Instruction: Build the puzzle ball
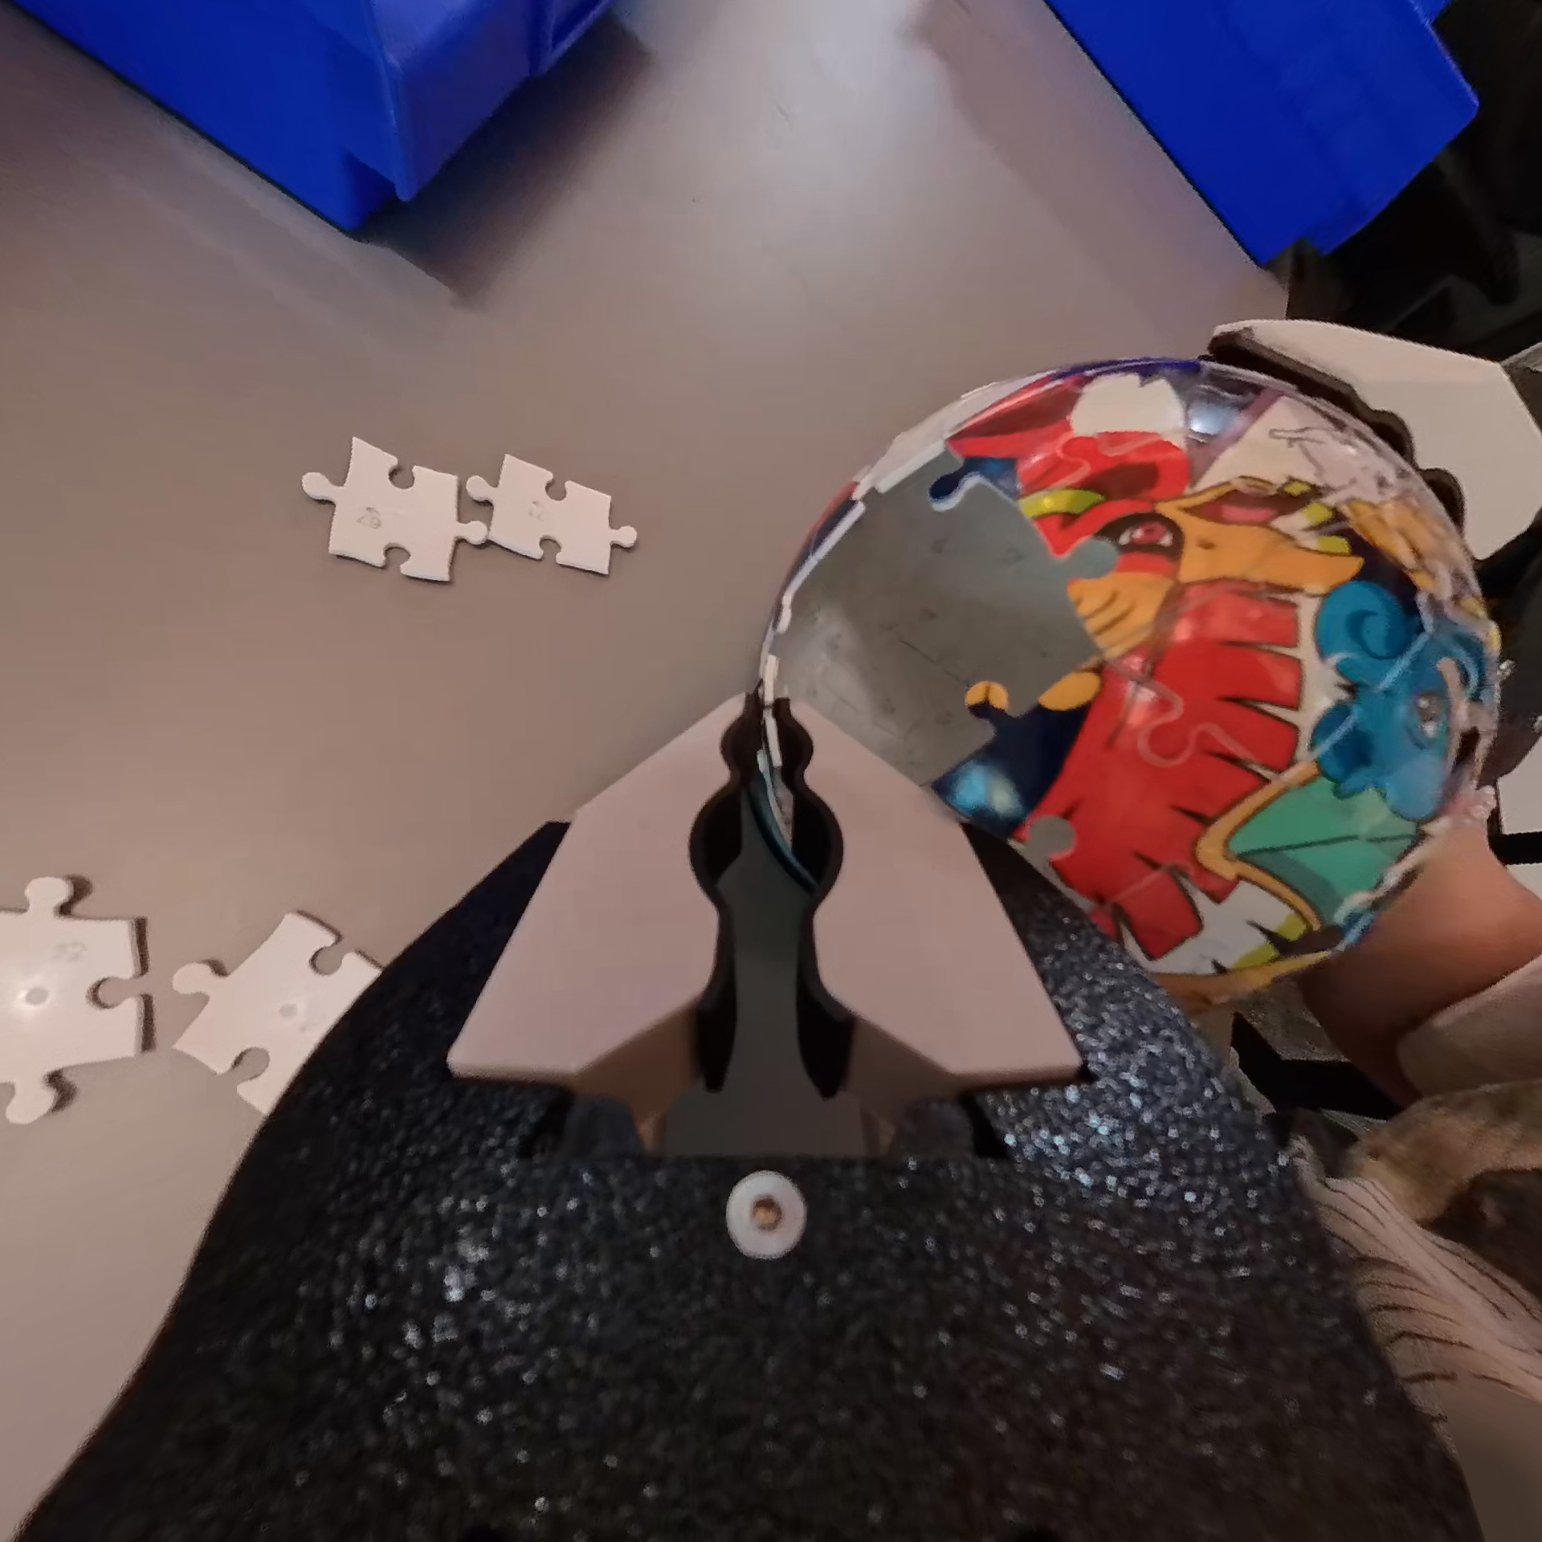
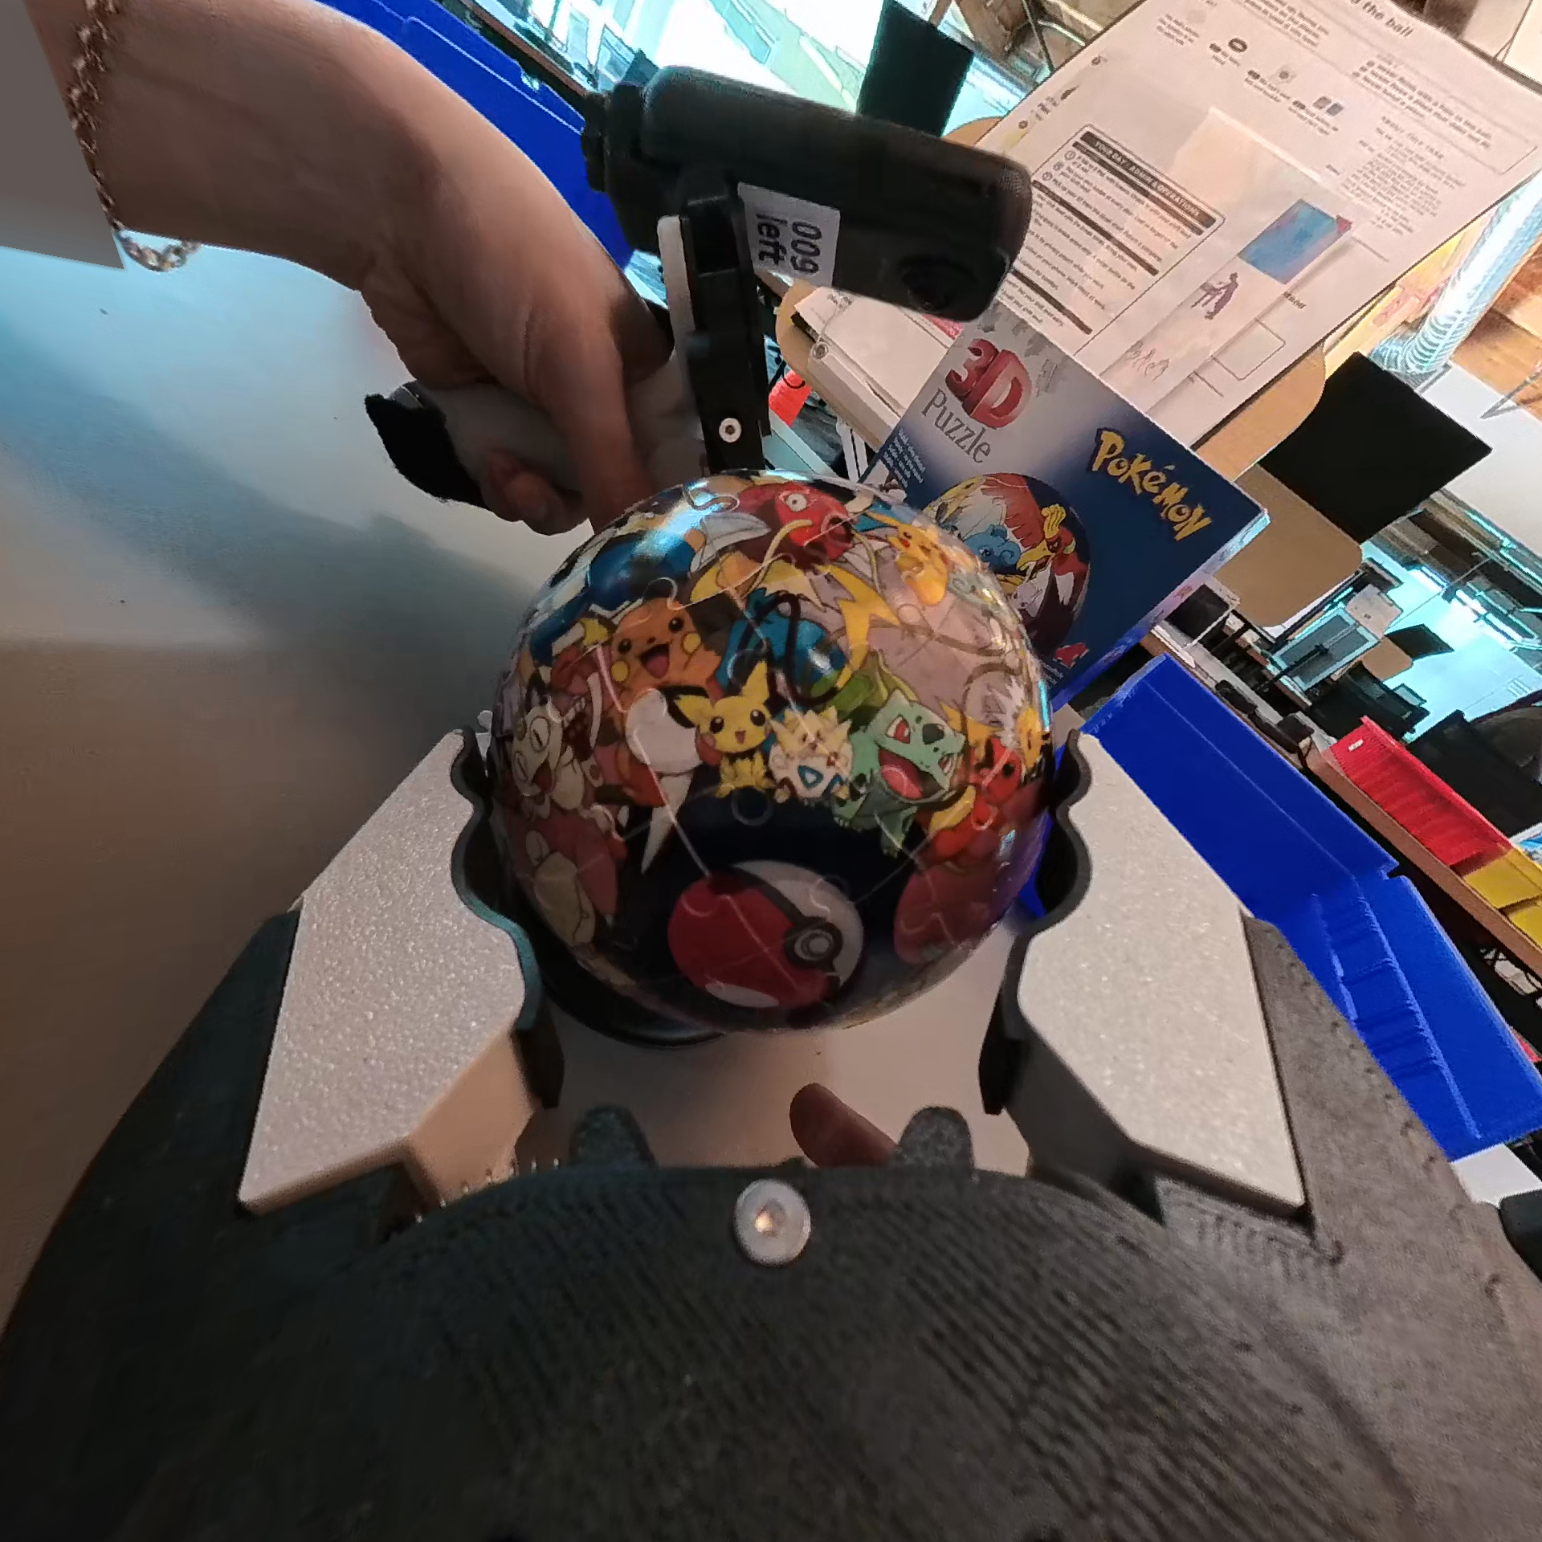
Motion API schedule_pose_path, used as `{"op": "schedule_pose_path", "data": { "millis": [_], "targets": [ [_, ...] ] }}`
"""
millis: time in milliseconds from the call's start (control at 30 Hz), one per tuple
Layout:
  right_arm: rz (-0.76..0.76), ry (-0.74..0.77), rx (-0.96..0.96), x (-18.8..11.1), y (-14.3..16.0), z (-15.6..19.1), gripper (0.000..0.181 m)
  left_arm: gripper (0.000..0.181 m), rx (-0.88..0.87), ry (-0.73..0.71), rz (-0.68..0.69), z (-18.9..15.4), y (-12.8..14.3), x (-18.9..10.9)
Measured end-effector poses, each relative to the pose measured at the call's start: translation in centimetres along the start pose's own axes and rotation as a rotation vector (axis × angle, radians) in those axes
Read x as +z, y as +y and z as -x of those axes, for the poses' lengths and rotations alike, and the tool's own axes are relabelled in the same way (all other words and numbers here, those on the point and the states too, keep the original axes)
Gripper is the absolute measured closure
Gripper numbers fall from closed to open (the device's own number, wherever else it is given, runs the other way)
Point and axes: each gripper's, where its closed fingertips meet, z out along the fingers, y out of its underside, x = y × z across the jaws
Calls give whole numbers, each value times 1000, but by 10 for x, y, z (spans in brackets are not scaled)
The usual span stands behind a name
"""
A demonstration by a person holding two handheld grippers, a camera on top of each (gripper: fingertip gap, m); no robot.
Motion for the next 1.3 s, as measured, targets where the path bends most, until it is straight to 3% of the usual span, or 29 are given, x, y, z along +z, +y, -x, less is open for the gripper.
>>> {"op": "schedule_pose_path", "data": {
  "millis": [667, 1300],
  "targets": [
    [-3, -5, 6, 0, 1, 0, 52, 177, 53, 90, 85, 1, 0, -2],
    [-7, 3, 20, 1, 2, 0, 53, 181, -240, 259, -41, -1, -10, -10]
  ]
}}
